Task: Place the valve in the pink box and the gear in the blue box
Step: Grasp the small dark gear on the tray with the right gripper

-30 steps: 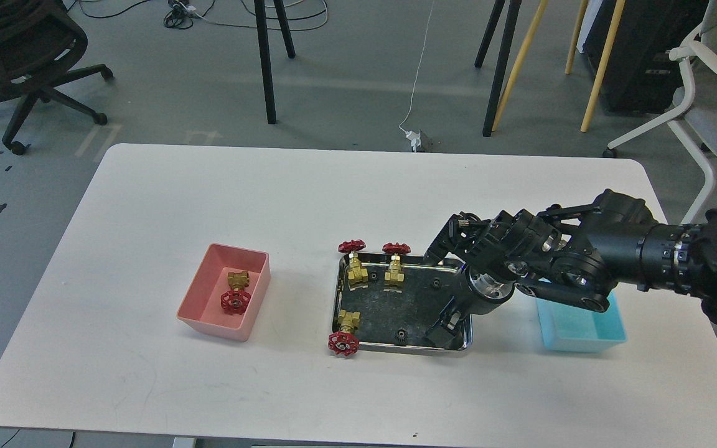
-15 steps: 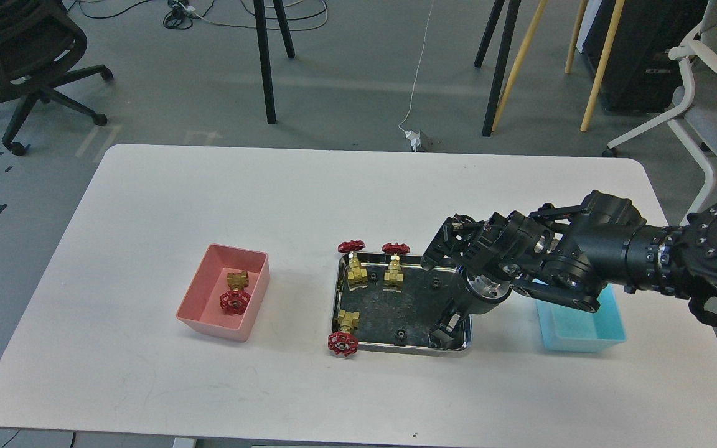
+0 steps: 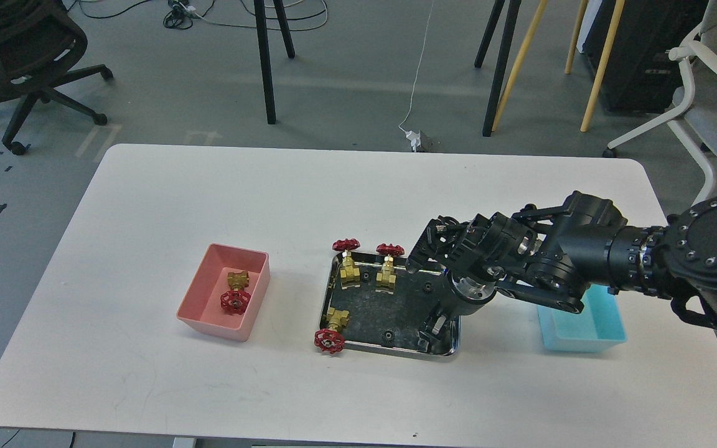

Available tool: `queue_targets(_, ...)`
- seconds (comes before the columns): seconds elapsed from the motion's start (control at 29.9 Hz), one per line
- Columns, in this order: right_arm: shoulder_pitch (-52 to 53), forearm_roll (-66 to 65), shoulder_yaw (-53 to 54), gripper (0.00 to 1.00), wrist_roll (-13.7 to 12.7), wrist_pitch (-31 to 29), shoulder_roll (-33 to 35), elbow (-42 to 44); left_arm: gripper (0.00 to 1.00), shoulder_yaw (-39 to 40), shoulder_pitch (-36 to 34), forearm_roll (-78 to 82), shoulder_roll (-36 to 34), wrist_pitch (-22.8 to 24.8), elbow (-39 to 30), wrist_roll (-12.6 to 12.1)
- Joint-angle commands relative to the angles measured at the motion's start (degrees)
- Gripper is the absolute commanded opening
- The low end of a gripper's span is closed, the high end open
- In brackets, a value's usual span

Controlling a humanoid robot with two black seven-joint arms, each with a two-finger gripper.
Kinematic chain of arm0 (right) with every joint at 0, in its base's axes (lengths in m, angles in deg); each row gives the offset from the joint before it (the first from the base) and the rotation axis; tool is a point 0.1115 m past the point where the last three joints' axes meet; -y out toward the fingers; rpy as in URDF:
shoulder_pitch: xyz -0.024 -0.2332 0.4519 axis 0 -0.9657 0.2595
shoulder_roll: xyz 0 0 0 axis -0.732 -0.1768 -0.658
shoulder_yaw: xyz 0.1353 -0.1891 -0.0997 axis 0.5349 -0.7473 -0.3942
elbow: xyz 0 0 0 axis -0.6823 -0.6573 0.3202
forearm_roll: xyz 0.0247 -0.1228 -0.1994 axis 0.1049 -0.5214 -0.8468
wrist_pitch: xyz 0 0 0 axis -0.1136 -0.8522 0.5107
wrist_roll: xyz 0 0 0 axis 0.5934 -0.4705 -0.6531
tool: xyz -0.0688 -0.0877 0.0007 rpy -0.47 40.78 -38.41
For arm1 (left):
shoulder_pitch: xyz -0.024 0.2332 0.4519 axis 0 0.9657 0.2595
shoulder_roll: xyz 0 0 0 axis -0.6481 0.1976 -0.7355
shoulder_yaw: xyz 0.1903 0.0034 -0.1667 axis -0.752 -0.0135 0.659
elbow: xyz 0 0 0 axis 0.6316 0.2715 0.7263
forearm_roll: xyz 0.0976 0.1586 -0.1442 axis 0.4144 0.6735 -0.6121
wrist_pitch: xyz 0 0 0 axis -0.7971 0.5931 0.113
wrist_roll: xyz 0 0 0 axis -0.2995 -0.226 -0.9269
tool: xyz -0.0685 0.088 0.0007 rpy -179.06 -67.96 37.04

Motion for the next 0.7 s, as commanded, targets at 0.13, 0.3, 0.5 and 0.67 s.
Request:
queue_targets(0.13,0.06,0.01,0.01,0.33,0.10,0.00,-0.01,-0.22,0.99,0.00,-0.02,0.00,0.00,0.00,0.01,0.00)
queue_targets(0.3,0.15,0.01,0.01,0.24,0.10,0.00,-0.10,-0.22,0.99,0.00,-0.02,0.00,0.00,0.00,0.01,0.00)
queue_targets(0.5,0.77,0.01,0.01,0.15,0.01,0.00,-0.01,-1.10,0.99,0.00,-0.02,0.00,0.00,-0.09,0.10,0.00)
queue_targets(0.67,2.96,1.68,3.33,0.13,0.18,0.00,0.60,-0.75,0.99,-0.09,-0.02,0.09,0.09,-0.09,0.10,-0.09)
